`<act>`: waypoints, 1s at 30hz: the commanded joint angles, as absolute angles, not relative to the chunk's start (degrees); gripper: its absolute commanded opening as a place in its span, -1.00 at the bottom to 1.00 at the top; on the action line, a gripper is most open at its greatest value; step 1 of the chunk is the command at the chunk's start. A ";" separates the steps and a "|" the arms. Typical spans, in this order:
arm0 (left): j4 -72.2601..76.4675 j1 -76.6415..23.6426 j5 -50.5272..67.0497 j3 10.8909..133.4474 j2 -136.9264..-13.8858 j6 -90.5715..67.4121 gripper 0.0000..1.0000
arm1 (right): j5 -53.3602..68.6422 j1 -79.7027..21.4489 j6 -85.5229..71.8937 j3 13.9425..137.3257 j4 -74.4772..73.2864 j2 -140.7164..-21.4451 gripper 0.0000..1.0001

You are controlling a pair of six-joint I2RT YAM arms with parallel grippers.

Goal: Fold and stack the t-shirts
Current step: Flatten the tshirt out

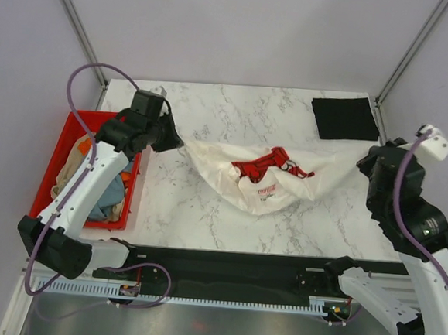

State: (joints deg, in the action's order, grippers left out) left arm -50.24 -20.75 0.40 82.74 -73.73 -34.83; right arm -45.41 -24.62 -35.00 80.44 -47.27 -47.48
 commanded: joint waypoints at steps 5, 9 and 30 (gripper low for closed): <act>-46.06 -20.74 -2.02 61.46 -69.87 -32.34 -0.95 | -43.33 -24.61 -42.27 67.41 -55.99 -46.14 -1.00; -44.74 -20.74 -0.44 59.77 -71.45 -31.55 -0.95 | -42.19 -24.61 -42.18 65.75 -55.81 -46.93 -1.00; -40.43 -15.03 6.59 120.04 -106.60 -28.30 -0.95 | -50.63 -24.35 -34.36 95.01 -48.78 -63.02 -1.00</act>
